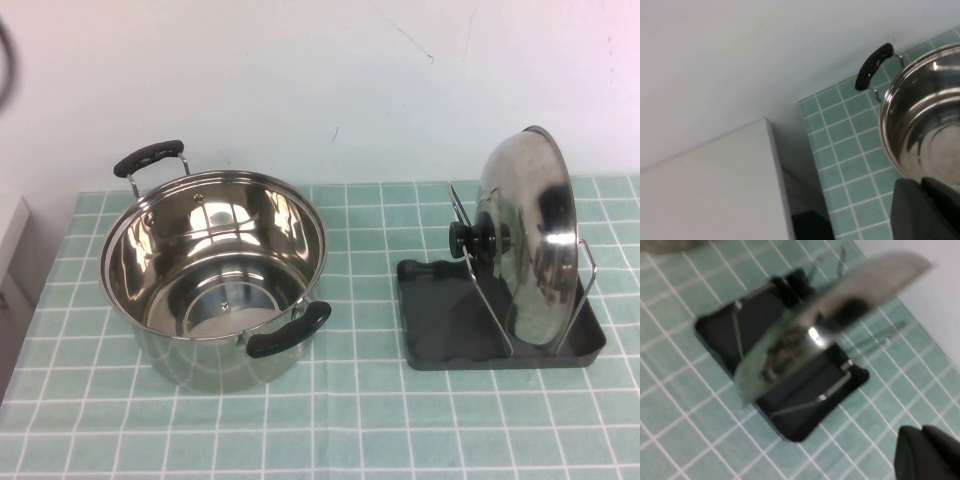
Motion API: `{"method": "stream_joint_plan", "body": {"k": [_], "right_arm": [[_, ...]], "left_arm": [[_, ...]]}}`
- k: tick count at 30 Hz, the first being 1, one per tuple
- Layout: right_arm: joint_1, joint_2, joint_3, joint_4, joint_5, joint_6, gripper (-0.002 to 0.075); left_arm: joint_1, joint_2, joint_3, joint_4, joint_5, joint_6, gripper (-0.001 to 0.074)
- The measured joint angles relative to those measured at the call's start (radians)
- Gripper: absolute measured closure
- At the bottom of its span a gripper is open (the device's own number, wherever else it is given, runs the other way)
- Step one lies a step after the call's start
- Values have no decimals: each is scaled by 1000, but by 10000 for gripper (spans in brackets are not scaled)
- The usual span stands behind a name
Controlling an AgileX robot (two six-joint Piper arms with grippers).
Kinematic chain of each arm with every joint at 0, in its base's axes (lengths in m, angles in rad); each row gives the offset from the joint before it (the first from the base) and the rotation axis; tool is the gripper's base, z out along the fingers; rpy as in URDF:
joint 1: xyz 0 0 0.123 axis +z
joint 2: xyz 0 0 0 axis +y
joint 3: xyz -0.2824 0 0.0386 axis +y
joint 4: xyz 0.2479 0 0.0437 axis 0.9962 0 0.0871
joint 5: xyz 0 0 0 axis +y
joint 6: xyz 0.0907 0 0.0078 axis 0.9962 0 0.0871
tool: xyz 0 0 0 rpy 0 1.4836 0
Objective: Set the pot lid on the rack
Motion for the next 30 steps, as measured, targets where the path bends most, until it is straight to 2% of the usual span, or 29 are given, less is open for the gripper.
{"method": "stream_joint_plan", "body": {"k": [3,6,14,21,26,30], "right_arm": [[-2,-48,41,-98,-21,109,727],[-2,-131,119,-102,-59,140,727],[-2,-515,435,-27,-136,149,727],[-2,-857,598,21,-128,202,727],[-2,-1023,650,25,-123,271,727],[-2,-1099,659,37,-90,279,727]], "left_arm": [[0,-92,49,0,11,-115,737],[0,-214,151,-22,-7,-182,737],[0,-636,554,-81,-182,-300,737],[0,-934,836,-92,-358,-338,737],[0,-1042,928,-92,-453,-339,737],[0,-1047,945,-96,-451,-341,737]]}}
